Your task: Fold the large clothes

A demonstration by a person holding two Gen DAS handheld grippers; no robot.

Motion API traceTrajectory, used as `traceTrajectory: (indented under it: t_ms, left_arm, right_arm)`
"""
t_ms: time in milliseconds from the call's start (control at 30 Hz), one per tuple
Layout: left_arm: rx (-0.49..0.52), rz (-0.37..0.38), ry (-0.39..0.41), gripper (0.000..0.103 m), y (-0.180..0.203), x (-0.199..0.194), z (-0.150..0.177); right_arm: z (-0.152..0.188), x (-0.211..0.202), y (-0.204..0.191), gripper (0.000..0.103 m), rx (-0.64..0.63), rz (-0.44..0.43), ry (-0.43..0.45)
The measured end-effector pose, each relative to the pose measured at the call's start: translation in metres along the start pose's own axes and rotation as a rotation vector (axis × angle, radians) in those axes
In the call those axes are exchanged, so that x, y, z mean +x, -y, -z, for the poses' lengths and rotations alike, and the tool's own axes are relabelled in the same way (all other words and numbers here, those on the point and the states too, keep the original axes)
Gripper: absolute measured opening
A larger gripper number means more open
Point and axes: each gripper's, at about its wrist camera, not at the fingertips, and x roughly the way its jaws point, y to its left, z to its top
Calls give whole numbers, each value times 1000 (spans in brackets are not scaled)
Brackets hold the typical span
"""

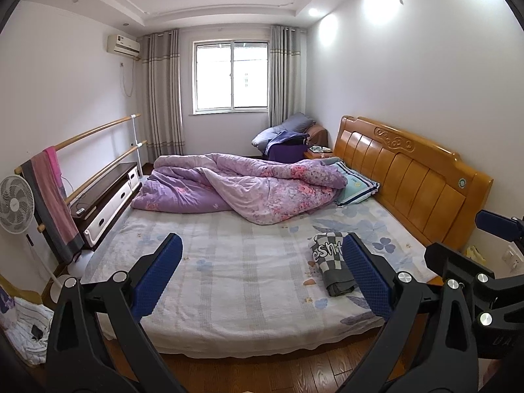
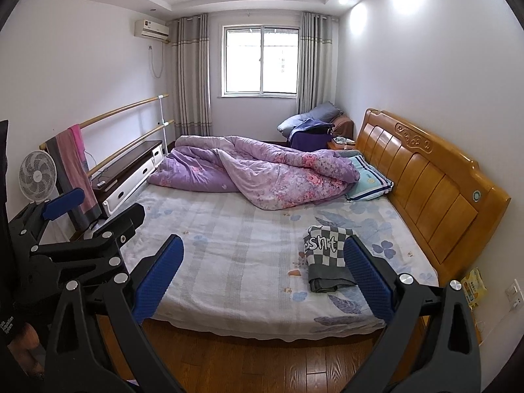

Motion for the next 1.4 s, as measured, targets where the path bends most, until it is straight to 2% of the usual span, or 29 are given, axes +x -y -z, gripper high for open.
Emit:
traceTrajectory:
  t_ms: [533,1400]
  left_arm:
    - [23,25,29,98,3,-2,-8]
    - [15,61,4,98,2,5,-3]
  right_arm:
    - [4,-4,1,95,12,21,17]
    - [2,-12,-1,95,9,51,2]
